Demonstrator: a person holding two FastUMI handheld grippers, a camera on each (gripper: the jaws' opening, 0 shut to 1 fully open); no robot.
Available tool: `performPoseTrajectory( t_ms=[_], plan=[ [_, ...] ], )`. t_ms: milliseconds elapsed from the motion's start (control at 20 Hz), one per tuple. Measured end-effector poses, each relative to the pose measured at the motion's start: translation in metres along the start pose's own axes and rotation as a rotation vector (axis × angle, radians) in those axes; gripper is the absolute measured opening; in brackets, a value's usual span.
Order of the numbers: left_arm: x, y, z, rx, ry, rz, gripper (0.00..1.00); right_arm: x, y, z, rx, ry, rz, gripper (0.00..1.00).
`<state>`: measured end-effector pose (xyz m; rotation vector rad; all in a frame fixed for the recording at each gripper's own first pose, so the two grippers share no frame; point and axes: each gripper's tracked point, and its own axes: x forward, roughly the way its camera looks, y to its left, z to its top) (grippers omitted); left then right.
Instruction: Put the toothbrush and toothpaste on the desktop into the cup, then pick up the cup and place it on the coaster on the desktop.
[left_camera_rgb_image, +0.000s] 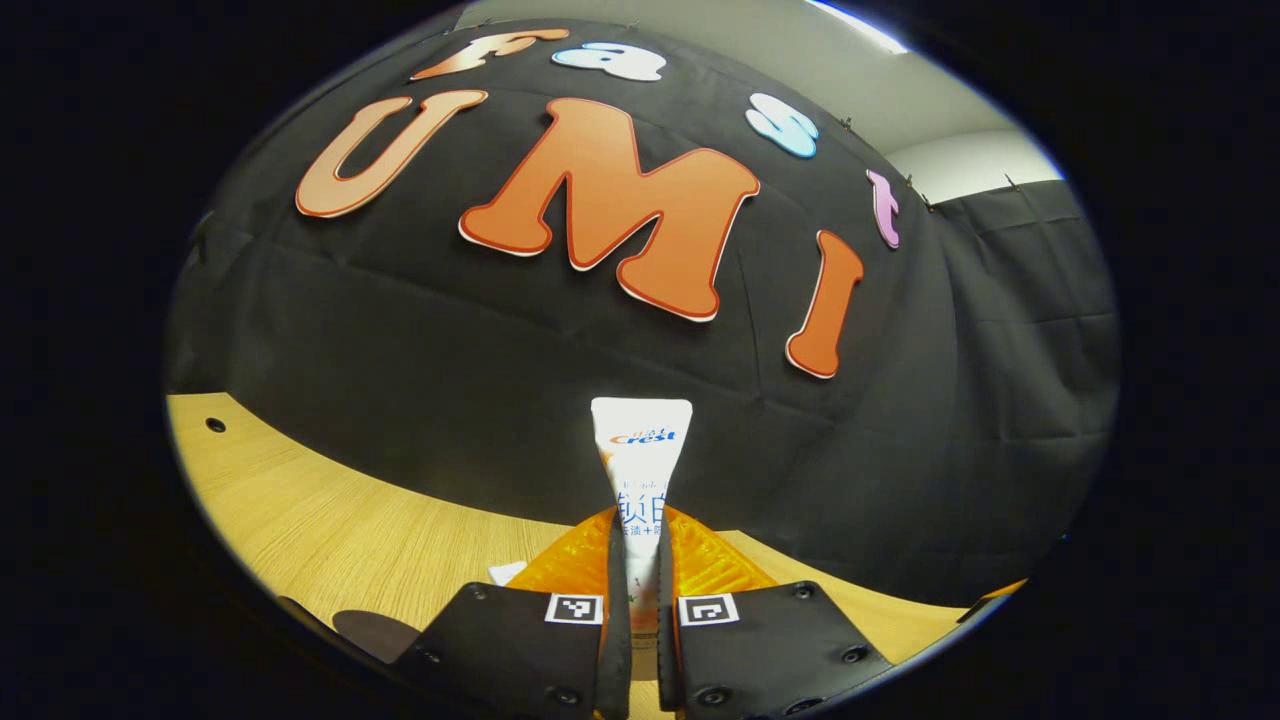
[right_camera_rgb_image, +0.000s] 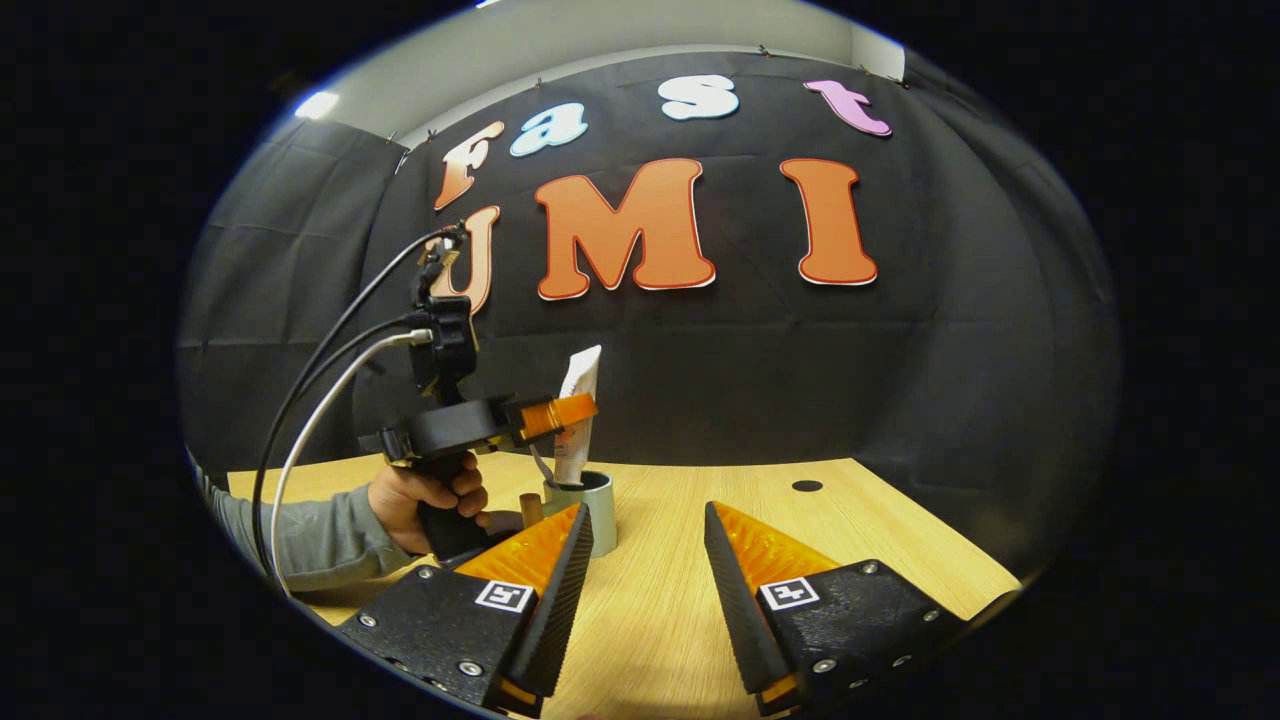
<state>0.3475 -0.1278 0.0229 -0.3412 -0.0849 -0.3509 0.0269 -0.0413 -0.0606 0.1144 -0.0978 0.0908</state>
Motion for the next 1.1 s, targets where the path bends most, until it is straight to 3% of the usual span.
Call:
performPoseTrajectory(
  t_ms=[400,550,750,900,1000,1100],
  plan=[
    [0.01,0.009,-0.014,0.088,0.03,0.027,0.17,0.004,0.006,-0.004,0.003,0.011,0.009,0.67],
    [0.004,0.006,-0.016,0.071,0.055,-0.006,0.2,0.007,0.01,-0.005,0.001,0.014,0.014,0.68],
    [0.002,0.01,-0.033,0.117,0.118,0.002,0.36,0.009,0.016,-0.006,0.006,0.022,0.02,0.68],
    [-0.003,0.01,-0.038,0.122,0.151,-0.007,0.37,0.011,0.021,-0.008,-0.007,0.026,0.024,0.67],
    [-0.009,0.012,-0.04,0.147,0.178,-0.011,0.46,0.014,0.023,-0.011,-0.01,0.039,0.023,0.67],
    [-0.013,0.011,-0.024,0.15,0.144,-0.014,0.53,0.017,0.025,-0.011,-0.009,0.047,0.023,0.67]
  ],
)
